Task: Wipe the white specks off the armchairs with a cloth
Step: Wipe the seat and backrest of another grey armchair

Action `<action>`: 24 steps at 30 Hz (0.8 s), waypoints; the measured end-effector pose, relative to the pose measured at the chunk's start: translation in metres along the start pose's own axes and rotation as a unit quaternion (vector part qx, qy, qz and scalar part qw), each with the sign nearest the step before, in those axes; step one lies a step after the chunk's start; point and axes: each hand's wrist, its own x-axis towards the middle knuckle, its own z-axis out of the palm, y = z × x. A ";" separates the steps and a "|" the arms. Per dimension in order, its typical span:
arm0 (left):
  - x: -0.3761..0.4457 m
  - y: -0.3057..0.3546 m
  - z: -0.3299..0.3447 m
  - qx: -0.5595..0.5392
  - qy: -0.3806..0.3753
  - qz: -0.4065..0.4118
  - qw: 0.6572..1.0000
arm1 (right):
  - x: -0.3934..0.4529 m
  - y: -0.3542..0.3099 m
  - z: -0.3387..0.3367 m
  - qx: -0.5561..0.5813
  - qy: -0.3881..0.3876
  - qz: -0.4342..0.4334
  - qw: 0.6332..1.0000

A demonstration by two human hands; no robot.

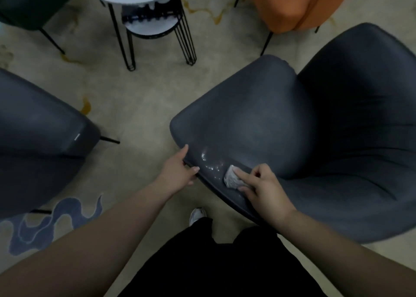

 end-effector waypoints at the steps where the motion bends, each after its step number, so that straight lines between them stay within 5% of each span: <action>1: 0.002 -0.001 -0.002 -0.003 -0.010 -0.003 1.000 | -0.008 0.005 -0.005 -0.006 -0.002 -0.002 1.000; 8: 0.023 -0.008 -0.009 -0.020 -0.027 -0.021 0.999 | -0.004 -0.010 0.013 -0.003 0.077 0.071 0.995; 14: 0.029 -0.014 -0.008 -0.018 -0.028 -0.025 0.999 | -0.011 -0.012 0.012 0.008 0.034 0.072 0.997; 18: 0.030 -0.015 -0.007 -0.017 -0.019 -0.022 0.999 | -0.012 0.001 0.006 -0.010 0.080 0.138 0.987; 21: 0.031 -0.016 -0.007 -0.017 -0.025 -0.025 0.999 | 0.025 -0.017 0.026 -0.008 0.046 0.170 0.984; 24: 0.031 -0.018 -0.006 -0.020 -0.026 -0.028 0.999 | 0.033 -0.029 0.034 0.016 0.038 0.126 0.991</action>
